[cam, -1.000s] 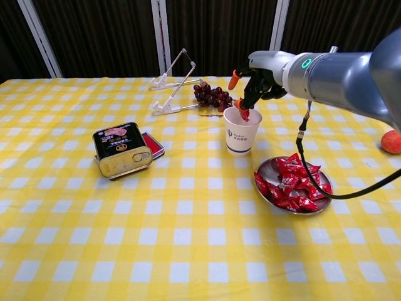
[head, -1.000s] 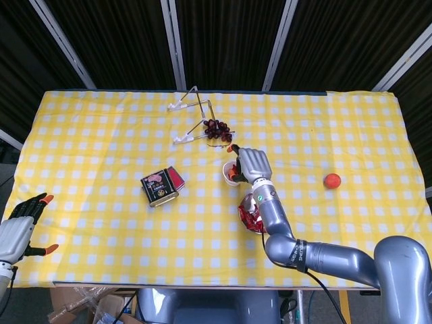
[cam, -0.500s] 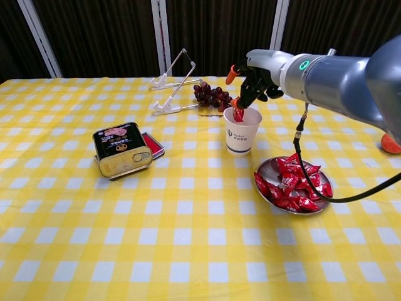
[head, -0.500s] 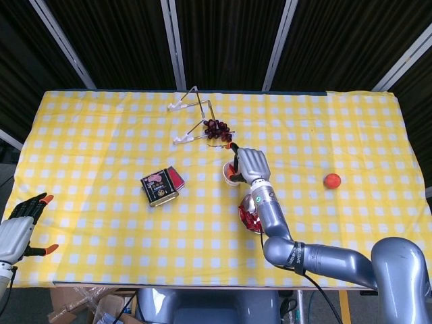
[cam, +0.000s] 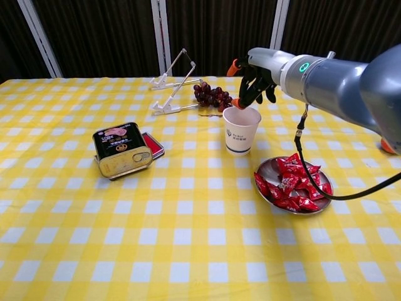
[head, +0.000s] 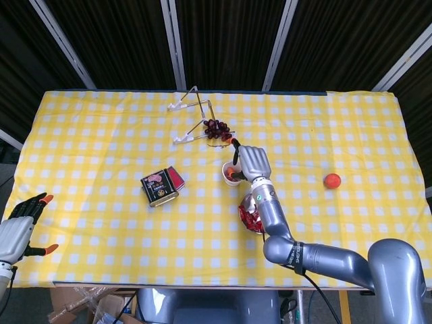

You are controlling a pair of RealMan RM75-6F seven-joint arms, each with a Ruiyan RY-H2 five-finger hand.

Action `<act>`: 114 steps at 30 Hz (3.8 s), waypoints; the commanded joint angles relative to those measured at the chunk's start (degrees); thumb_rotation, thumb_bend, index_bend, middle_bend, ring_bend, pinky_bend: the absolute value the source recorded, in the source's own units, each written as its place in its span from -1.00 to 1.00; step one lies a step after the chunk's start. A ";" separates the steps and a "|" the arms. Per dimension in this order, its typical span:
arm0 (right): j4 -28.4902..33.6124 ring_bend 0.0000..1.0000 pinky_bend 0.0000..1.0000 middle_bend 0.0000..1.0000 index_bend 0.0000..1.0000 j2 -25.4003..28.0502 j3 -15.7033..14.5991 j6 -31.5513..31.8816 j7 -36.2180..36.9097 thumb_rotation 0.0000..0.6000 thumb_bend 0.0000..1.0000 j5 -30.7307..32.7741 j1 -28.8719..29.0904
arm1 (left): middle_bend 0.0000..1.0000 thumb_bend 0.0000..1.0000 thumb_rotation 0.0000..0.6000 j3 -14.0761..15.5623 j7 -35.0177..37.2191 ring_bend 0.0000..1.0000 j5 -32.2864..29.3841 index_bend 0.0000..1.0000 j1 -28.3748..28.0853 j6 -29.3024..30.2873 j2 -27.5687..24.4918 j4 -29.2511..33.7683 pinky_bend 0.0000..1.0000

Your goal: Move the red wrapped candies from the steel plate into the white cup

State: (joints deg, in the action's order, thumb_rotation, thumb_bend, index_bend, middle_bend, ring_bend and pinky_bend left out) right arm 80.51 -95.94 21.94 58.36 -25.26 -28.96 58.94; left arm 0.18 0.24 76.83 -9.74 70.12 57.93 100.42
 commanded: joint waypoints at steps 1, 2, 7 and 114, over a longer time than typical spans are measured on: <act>2.06 0.32 0.49 0.02 -0.61 0.83 -0.65 1.29 -0.43 1.00 -0.15 -1.30 -0.80 | -1.00 -0.89 1.00 -0.01 0.05 -1.00 -0.04 -1.00 0.03 0.03 -0.03 0.03 -1.00; 2.87 0.31 0.49 0.01 -0.61 1.20 -0.84 1.69 -0.58 1.00 -0.15 -1.67 -1.06 | -1.00 -0.89 1.00 -0.01 0.07 -1.00 -0.04 -1.00 0.04 0.05 -0.04 0.03 -1.00; 12.79 0.25 0.49 -0.05 -0.61 6.14 -3.02 5.53 -2.28 1.00 -0.15 -4.76 -4.07 | -1.00 -0.89 1.00 -0.07 0.38 -1.00 -0.07 -1.00 0.05 0.06 -0.12 -0.08 -1.00; 22.03 0.86 0.89 0.54 0.26 13.29 -4.04 5.88 -9.97 1.00 -0.02 -3.66 -10.23 | -1.00 -0.88 1.00 0.48 0.42 -1.00 0.69 -1.00 -0.16 -0.54 -0.41 0.22 -1.00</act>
State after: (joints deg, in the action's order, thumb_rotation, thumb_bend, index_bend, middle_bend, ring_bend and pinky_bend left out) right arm 103.01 -82.39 17.47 64.61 -35.05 -33.06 48.19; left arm 0.66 0.66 77.51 -9.90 69.57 57.52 100.63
